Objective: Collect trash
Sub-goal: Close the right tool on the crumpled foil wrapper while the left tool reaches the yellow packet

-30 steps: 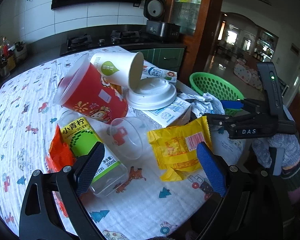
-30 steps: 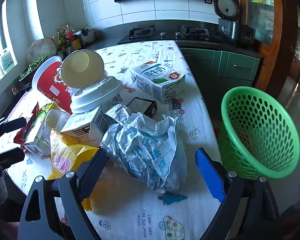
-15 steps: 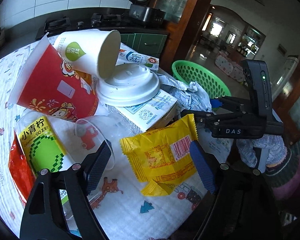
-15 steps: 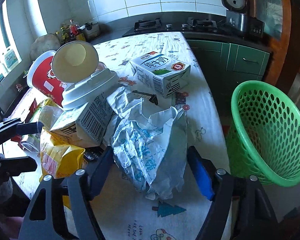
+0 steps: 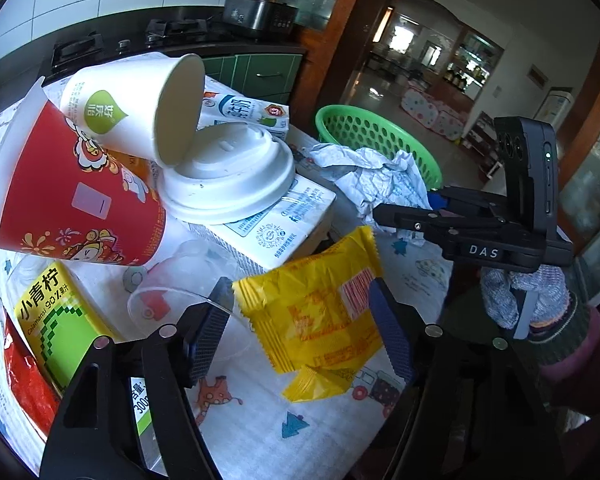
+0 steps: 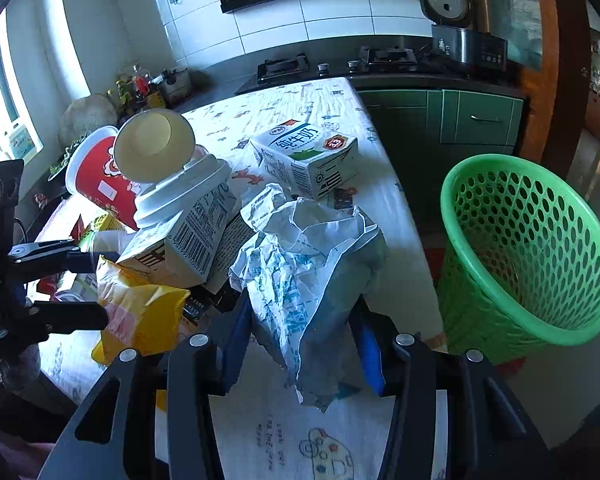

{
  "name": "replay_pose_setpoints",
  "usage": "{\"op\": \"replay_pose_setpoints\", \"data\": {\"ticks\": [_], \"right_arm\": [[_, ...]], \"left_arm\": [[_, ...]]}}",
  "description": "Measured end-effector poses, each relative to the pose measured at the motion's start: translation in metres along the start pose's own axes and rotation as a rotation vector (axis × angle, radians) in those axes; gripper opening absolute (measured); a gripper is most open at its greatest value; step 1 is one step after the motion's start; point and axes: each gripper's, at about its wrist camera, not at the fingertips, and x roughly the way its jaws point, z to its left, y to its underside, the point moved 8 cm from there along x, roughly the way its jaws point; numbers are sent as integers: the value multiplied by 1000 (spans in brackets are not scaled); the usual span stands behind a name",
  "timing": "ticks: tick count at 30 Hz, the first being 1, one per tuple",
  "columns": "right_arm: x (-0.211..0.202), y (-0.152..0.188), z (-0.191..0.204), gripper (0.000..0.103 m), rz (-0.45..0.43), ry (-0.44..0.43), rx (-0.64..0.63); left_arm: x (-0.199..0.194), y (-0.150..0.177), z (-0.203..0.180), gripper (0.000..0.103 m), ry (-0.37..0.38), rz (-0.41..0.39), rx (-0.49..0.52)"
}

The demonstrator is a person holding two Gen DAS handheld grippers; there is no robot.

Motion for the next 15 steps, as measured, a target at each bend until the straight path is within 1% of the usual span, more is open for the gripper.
{"op": "replay_pose_setpoints", "data": {"ticks": [1, 6, 8, 10, 15], "right_arm": [[-3, 1, 0, 46, -4, -1, 7], [-11, 3, -1, 46, -16, 8, 17], [-14, 3, 0, 46, -21, 10, 19], [-15, 4, 1, 46, -24, 8, 21], [-19, 5, 4, 46, -35, 4, 22]], "left_arm": [[-1, 0, -1, 68, 3, -2, 5], [-7, 4, 0, 68, -30, -1, 6], [-15, 5, 0, 71, -37, -16, -1], [-21, 7, 0, 72, -41, -26, -4], [-39, 12, -6, 72, -66, -60, 48]]}}
